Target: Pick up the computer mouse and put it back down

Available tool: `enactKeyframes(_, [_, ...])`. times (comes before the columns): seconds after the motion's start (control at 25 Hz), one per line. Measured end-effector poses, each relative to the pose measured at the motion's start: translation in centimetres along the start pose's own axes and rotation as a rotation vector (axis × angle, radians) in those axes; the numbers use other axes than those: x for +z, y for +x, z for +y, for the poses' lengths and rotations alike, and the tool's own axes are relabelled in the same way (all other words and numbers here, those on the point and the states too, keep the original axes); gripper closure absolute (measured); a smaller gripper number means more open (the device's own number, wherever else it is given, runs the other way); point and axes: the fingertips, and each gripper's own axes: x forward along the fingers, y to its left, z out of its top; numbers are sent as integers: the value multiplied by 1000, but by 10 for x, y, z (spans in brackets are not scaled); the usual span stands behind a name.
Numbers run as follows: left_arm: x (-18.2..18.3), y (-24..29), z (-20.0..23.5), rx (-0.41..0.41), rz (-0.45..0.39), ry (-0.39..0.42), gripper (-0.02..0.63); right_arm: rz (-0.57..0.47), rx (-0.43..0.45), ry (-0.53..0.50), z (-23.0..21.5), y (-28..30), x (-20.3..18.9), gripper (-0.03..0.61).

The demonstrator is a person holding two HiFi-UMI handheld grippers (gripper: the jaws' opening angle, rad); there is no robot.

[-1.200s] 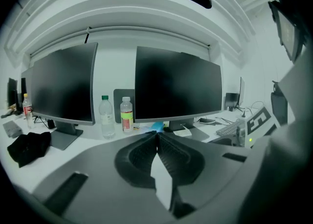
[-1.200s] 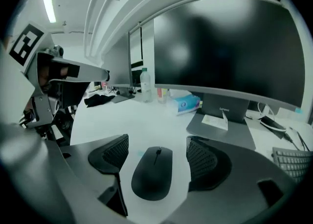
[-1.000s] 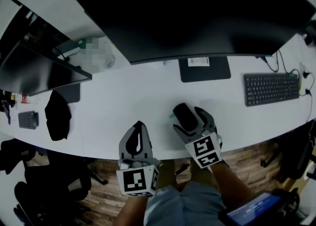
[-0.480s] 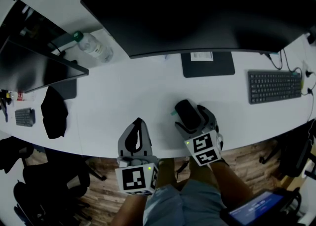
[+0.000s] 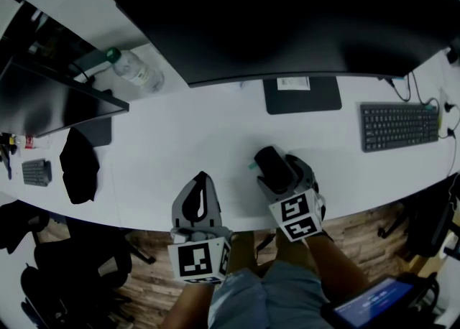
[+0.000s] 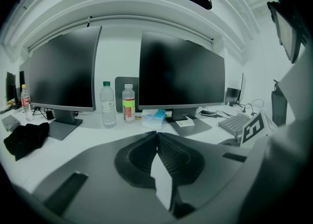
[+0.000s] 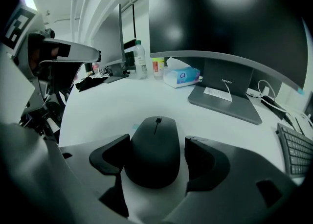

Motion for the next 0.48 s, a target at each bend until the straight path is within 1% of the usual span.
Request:
enactKeyframes(0.12, [2, 0, 1, 2, -2, 2, 606, 2, 2, -4, 0, 0, 0, 224])
enactKeyframes(0.32, [2, 0, 0, 0, -2, -3, 606, 3, 8, -12, 1, 0, 1, 264])
enactKeyframes(0.48, [3, -1, -1, 1, -4, -1, 606, 0, 2, -6, -1, -1, 0, 272])
